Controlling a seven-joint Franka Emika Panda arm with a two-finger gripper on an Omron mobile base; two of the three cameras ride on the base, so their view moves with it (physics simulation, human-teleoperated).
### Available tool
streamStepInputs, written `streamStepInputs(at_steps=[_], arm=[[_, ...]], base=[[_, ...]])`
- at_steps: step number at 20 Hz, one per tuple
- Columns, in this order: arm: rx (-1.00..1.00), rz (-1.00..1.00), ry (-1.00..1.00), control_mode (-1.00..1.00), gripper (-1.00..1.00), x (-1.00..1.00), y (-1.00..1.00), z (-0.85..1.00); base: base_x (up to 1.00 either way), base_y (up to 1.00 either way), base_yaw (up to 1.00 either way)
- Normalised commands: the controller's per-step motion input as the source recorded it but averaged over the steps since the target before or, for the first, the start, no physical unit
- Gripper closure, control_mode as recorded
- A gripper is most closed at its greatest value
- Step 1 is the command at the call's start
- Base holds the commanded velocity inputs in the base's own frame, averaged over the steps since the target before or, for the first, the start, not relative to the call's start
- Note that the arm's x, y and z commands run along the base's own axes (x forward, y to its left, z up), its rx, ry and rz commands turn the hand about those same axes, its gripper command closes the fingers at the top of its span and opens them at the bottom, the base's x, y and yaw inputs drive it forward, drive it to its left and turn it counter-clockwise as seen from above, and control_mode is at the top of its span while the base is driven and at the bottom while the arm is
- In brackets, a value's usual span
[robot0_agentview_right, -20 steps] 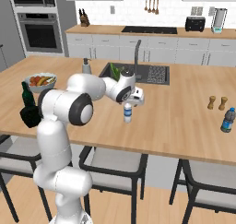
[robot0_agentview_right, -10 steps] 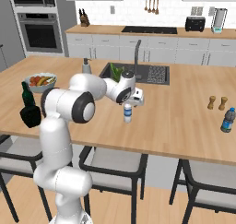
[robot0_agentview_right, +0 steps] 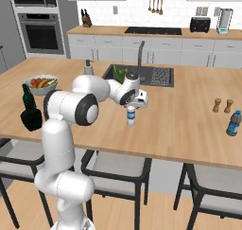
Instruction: Move the plastic bottles in the middle to the plastics group, and the glass bottles in the middle to the glass group.
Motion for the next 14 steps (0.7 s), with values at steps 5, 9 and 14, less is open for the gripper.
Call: streamStepInputs(at_steps=[5, 9, 14], arm=[[0.00, 0.07, -0.03, -1.00, 1.00, 0.00, 0.00, -0.03], [0.00, 0.13, -0.10, -1.00, 1.00, -0.16, -0.03, 0.05], [0.00, 0.04, -0.11, -1.00, 1.00, -0.52, -0.25, 0.21]], base=[[0.00, 0.00, 0.00], [0.00, 0.00, 0.00], [0.00, 0.00, 0.00]])
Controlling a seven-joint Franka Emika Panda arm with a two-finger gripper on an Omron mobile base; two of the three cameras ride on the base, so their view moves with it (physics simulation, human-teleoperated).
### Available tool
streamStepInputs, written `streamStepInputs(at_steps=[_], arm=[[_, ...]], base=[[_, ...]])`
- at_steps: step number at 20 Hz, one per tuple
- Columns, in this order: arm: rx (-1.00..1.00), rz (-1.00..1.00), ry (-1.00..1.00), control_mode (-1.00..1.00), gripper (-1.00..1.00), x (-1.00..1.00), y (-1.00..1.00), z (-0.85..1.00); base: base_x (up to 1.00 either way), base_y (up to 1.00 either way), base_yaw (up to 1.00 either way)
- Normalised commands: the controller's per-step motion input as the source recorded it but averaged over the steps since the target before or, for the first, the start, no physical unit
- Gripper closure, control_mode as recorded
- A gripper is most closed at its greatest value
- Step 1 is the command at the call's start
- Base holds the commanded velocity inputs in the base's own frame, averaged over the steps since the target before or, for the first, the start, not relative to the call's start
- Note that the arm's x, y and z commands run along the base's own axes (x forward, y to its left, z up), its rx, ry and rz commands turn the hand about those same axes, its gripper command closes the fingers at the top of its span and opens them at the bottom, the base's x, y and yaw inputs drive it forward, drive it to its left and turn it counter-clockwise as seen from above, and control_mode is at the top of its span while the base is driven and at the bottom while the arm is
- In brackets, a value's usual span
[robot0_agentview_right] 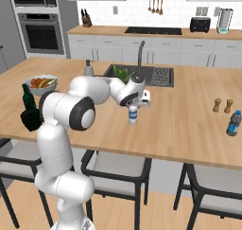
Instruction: Move the plastic bottles in the middle to the plastics group, and the glass bottles in the middle to the glass group.
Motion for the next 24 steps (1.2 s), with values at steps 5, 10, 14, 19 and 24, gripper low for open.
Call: streamStepInputs(at_steps=[5, 10, 14, 19, 24], arm=[[0.00, -0.04, 0.00, -1.00, 1.00, -0.48, -0.38, 0.33], [0.00, -0.02, 0.00, -1.00, 1.00, -0.44, -0.42, 0.40], [-0.02, -0.03, 0.00, -1.00, 1.00, -0.38, -0.49, 0.39], [-0.07, -0.11, 0.01, -1.00, 1.00, -0.25, -0.61, 0.27], [-0.04, -0.21, 0.01, -1.00, 1.00, -0.09, -0.69, 0.15]], base=[[0.00, 0.00, 0.00], [0.00, 0.00, 0.00], [0.00, 0.00, 0.00], [0.00, 0.00, 0.00], [0.00, 0.00, 0.00]])
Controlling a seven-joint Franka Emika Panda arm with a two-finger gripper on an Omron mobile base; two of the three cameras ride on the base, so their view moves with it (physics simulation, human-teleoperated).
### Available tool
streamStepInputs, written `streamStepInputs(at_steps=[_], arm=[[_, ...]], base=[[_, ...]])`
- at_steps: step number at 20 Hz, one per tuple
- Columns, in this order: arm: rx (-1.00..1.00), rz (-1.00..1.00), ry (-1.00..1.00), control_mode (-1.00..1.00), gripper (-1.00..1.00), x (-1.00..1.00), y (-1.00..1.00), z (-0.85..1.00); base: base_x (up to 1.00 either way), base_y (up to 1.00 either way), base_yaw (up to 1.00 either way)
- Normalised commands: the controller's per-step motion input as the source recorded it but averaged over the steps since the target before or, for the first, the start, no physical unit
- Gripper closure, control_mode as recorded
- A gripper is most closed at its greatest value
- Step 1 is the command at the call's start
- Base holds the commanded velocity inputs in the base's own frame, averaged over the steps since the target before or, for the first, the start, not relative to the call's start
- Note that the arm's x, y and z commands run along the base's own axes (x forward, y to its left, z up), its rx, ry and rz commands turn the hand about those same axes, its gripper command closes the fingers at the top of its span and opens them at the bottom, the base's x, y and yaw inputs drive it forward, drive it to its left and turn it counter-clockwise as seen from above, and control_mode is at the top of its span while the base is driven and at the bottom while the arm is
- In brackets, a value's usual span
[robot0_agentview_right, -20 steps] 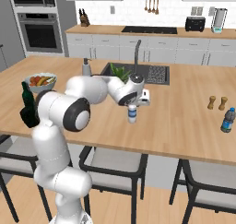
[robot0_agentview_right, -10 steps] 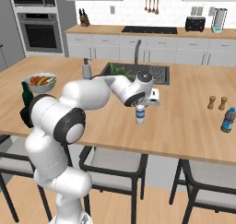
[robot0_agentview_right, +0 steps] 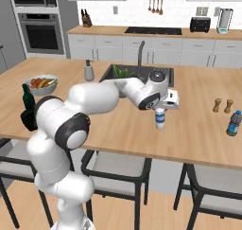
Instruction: Move the plastic bottles in the middle to the plastics group, and the glass bottles in the middle to the glass group.
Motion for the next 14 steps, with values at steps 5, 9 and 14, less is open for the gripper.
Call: streamStepInputs(at_steps=[5, 9, 14], arm=[[-0.03, -0.28, 0.04, -1.00, 1.00, -0.08, -0.72, 0.12], [-0.02, -0.27, 0.03, -1.00, 1.00, -0.26, -0.61, 0.04], [-0.03, -0.28, 0.02, -1.00, 1.00, -0.24, -0.46, 0.11]], base=[[0.00, 0.00, 0.00], [0.00, 0.00, 0.00], [0.00, 0.00, 0.00]])
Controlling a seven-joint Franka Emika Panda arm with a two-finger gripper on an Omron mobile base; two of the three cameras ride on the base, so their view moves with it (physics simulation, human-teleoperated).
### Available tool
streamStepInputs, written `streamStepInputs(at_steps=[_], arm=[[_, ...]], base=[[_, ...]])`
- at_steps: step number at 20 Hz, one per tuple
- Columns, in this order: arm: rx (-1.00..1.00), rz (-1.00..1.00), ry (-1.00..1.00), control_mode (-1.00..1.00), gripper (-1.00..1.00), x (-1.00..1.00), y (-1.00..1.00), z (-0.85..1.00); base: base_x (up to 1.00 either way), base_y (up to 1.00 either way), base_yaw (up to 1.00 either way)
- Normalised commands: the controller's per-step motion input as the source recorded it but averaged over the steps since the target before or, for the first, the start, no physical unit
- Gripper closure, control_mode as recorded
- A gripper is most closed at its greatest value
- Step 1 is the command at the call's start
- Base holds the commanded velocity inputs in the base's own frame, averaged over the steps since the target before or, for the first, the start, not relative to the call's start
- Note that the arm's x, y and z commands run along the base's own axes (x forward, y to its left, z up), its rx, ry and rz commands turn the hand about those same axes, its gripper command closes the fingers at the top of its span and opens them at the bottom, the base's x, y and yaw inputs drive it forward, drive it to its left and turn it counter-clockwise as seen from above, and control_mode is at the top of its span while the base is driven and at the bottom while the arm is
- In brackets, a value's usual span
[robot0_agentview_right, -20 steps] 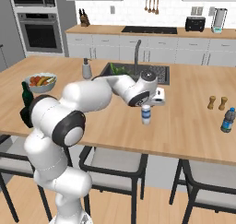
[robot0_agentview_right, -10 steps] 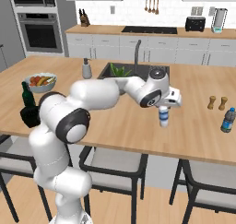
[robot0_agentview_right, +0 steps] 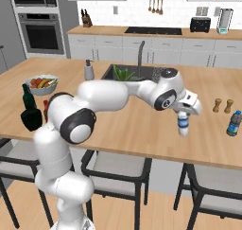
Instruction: Move the plastic bottles in the middle to the plastics group, and the glass bottles in the middle to the glass group.
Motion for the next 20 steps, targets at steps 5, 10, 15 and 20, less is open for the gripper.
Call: streamStepInputs(at_steps=[5, 10, 15, 20], arm=[[-0.01, -0.24, 0.03, -1.00, 1.00, -0.03, -0.58, 0.08], [0.00, -0.13, -0.07, -1.00, 1.00, -0.09, -0.50, -0.05], [0.00, -0.01, -0.24, -1.00, 1.00, -0.06, -0.45, -0.10], [0.00, 0.00, -0.15, -1.00, 1.00, -0.04, -0.48, -0.26]], base=[[0.00, 0.00, 0.00], [0.00, 0.00, 0.00], [0.00, 0.00, 0.00], [0.00, 0.00, 0.00]])
